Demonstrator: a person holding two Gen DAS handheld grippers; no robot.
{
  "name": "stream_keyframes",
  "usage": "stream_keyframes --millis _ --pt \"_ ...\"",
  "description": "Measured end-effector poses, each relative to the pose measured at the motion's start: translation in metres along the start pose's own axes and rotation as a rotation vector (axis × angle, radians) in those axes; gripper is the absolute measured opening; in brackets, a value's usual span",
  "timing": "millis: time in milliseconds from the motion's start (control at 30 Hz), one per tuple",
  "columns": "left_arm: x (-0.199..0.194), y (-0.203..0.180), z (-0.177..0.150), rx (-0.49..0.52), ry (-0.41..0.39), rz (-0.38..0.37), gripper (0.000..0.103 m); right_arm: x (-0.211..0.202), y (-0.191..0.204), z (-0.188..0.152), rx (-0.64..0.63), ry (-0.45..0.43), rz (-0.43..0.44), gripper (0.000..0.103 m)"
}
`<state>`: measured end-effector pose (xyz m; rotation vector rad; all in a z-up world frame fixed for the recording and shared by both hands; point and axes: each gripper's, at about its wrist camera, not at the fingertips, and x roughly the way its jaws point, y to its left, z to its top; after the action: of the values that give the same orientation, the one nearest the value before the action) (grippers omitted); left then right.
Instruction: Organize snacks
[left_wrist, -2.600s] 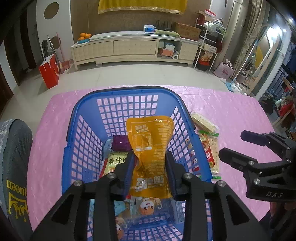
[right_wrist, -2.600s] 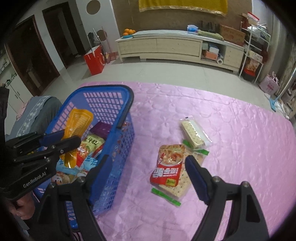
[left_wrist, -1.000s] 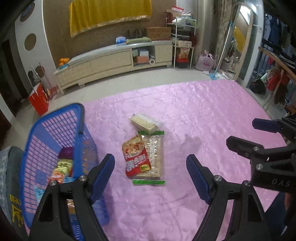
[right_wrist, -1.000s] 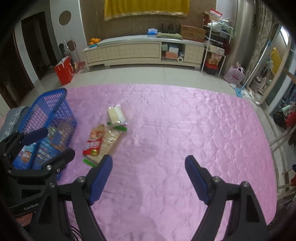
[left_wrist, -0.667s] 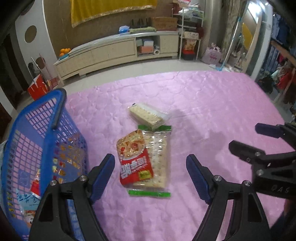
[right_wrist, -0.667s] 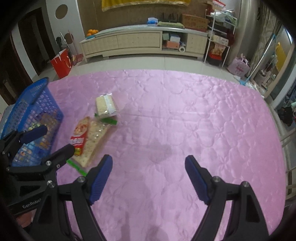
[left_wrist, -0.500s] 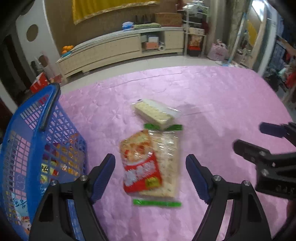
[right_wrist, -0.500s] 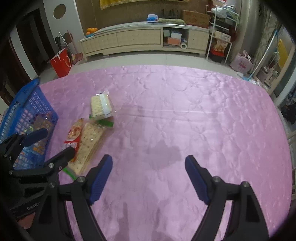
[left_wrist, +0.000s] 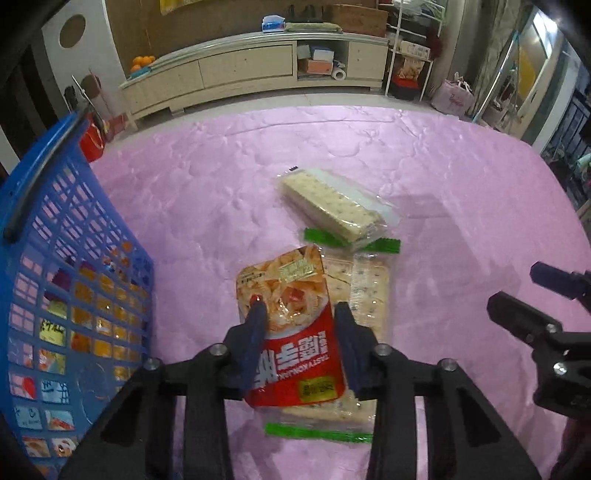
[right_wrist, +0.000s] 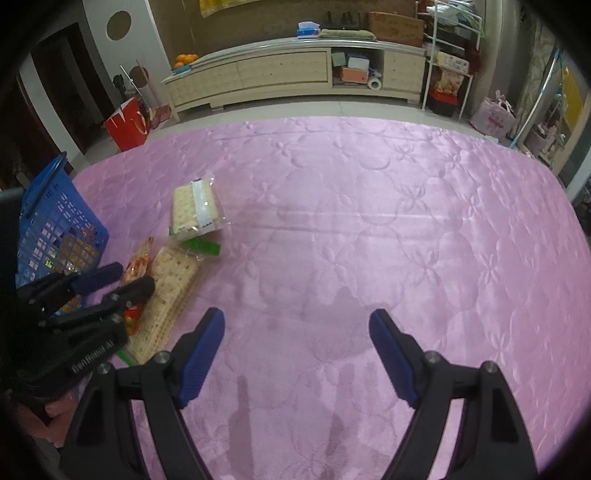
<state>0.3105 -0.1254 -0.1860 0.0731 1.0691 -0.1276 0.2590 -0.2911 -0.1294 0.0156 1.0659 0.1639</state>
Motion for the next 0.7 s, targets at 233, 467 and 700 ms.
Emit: stream_keyframes --millis 233,467,700 --pt "-0.010 -0.017 -0.014 0.078 0.008 -0.040 0.000 -0.010 -0.009 -0.004 0.022 0.000 0.008 0.084" --pt "-0.044 -0.033 -0.018 0.125 -0.052 -0.072 0.000 -0.020 -0.008 0.000 0.035 -0.007 0.019 0.084" --pt "-0.107 -0.027 -0.011 0.129 -0.177 -0.098 0.000 -0.037 0.000 0.008 0.021 -0.032 0.027 0.084"
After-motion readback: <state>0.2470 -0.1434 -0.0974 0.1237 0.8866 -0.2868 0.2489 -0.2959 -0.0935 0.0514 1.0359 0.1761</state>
